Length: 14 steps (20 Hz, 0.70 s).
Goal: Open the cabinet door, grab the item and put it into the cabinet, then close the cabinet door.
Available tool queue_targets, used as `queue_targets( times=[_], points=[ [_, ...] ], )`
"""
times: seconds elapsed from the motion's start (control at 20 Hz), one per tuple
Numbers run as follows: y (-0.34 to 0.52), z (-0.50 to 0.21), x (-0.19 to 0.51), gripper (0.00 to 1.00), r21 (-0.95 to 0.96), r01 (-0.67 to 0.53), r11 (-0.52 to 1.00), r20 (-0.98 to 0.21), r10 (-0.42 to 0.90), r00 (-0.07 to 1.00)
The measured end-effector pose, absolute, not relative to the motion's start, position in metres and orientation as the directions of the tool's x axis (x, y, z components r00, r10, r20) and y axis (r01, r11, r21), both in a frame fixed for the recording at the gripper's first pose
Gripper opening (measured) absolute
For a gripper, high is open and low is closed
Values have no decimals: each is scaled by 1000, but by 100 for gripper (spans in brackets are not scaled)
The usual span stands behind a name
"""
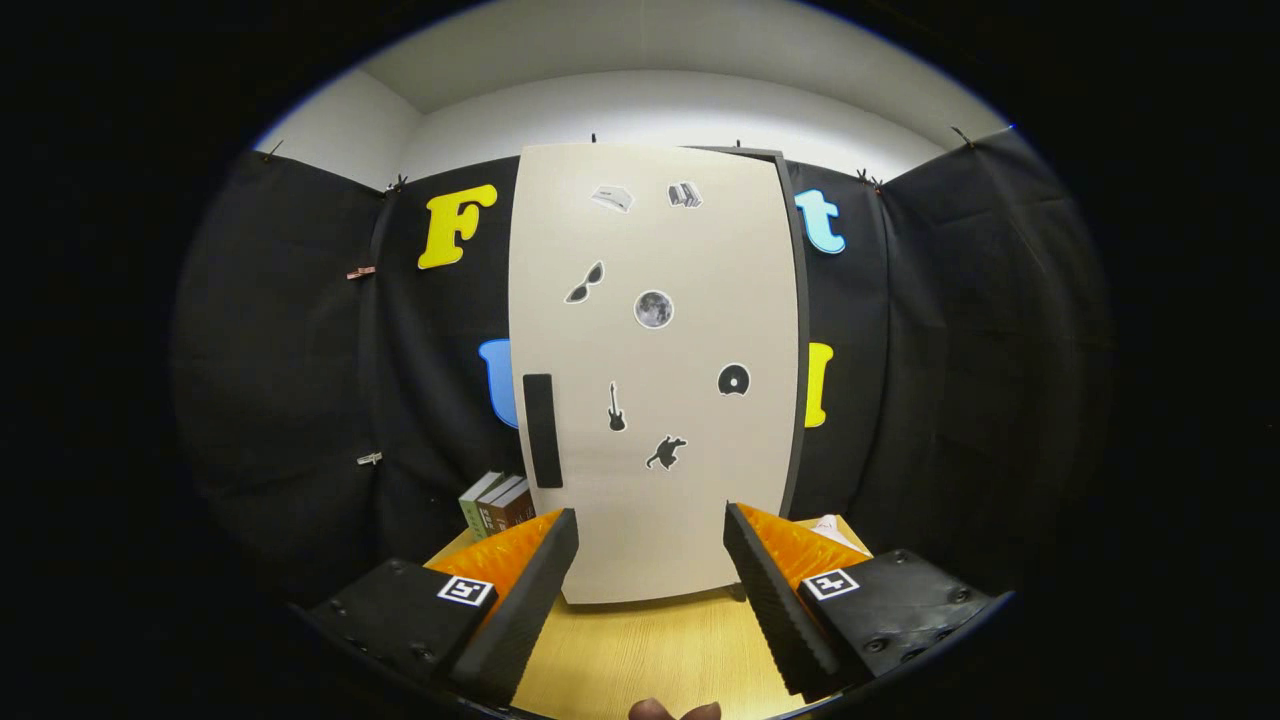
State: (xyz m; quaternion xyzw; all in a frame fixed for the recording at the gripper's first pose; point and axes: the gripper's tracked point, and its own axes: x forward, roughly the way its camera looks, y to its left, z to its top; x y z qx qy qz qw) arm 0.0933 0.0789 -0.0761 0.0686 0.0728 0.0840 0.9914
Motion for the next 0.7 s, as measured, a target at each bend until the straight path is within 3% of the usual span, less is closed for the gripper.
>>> queue_targets(
  times=[0.7],
  points=[
    [61,-78,93,96,137,-143,980,-134,162,978]
  ],
)
